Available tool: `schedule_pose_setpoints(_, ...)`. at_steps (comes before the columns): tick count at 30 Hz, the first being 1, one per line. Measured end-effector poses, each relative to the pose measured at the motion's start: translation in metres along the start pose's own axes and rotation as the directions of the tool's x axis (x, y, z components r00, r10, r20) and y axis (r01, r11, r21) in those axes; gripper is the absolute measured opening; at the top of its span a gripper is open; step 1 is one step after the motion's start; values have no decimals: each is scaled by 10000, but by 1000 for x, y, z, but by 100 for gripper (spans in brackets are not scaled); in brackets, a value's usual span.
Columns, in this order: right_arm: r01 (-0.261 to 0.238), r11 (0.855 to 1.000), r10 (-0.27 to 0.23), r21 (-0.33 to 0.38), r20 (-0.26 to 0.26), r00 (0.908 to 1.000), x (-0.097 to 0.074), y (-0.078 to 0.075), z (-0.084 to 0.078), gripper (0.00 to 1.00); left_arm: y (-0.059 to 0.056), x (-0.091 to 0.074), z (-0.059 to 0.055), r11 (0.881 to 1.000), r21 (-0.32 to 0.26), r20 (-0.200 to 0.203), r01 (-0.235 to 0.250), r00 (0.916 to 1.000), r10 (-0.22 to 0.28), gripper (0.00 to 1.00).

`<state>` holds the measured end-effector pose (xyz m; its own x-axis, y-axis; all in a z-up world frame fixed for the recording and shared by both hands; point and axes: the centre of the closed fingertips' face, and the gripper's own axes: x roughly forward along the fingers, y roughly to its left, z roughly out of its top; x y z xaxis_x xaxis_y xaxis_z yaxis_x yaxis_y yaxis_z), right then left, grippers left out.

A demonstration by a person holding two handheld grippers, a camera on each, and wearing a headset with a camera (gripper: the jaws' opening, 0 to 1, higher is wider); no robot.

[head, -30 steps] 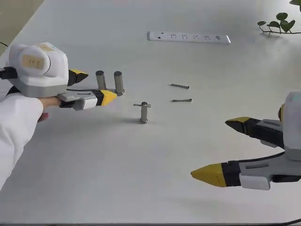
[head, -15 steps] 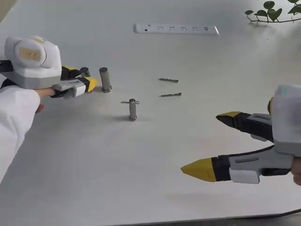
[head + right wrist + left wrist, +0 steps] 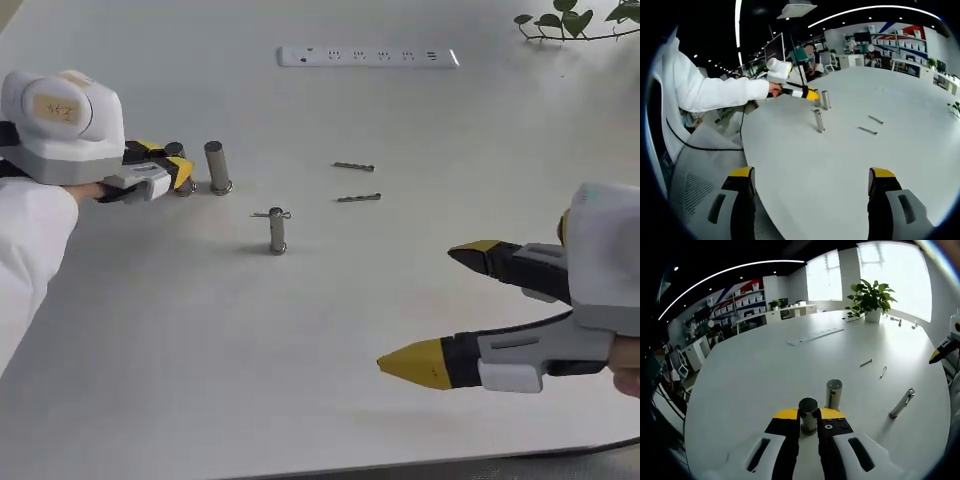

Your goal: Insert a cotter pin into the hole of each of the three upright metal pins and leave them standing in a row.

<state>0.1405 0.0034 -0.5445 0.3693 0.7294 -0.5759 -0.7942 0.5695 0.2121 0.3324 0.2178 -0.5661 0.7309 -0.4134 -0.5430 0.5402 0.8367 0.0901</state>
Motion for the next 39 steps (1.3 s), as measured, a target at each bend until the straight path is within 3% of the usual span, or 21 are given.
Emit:
schedule_pose_setpoints(1,-4,10000,4,-12,11,10000,0,0,0,92,-2,-1,1,9999,154,-87,47,10000,-45,11)
schedule_pose_setpoints(5,-16,10000,15,68,142,9999,-1,-1,3,91,-5,-12,11,9987,-437,277,248,9993,-236,10)
schedule_pose_setpoints(12,59,10000,-60,29,313,9995,-4,-4,7,91,-21,-46,43,9936,587,950,969,9902,-1022,10)
schedule_pose_setpoints(14,62,10000,-62,-1,307,9995,-4,-4,7,91,-31,-60,54,9830,1290,1023,1310,9842,-1446,10)
schedule_pose_setpoints(15,67,10000,-67,-13,311,9995,-5,-4,7,91,-36,-66,59,9783,1452,1136,1475,9798,-1646,10)
schedule_pose_setpoints(18,82,10000,-82,1,335,9994,-6,-4,6,91,-59,-89,77,9554,1910,1520,2252,9548,-2555,10)
schedule_pose_setpoints(19,83,10000,-84,8,335,9994,-6,-4,6,91,-62,-92,78,9536,1894,1541,2341,9521,-2643,10)
schedule_pose_setpoints(24,112,9999,-113,44,333,9994,-9,-4,4,91,-99,-111,94,9159,2614,1658,3045,9207,-3534,10)
schedule_pose_setpoints(26,122,9999,-123,37,406,9991,-10,-4,6,91,-115,-113,96,8993,2819,1618,3343,9073,-3880,10)
schedule_pose_setpoints(27,127,9999,-128,37,426,9990,-10,-4,6,91,-124,-113,95,8851,3001,1553,3558,8972,-4134,10)
schedule_pose_setpoints(29,147,9999,-149,32,464,9988,-12,-4,6,91,-140,-109,90,8647,3146,1289,3916,8849,-4476,10)
schedule_pose_setpoints(30,155,9999,-156,33,480,9987,-12,-4,7,91,-143,-108,88,8600,3202,1207,3973,8833,-4530,10)
schedule_pose_setpoints(31,157,9999,-159,37,483,9987,-12,-5,7,91,-151,-105,84,8469,3374,1054,4109,8775,-4678,10)
schedule_pose_setpoints(35,185,9998,-190,94,554,9983,-15,-4,5,91,-174,-93,70,8301,3177,716,4582,8614,-5029,10)
schedule_pose_setpoints(39,266,9994,-277,202,568,9980,-18,-6,2,91,-191,-81,56,8145,3205,446,4836,8512,-5230,10)
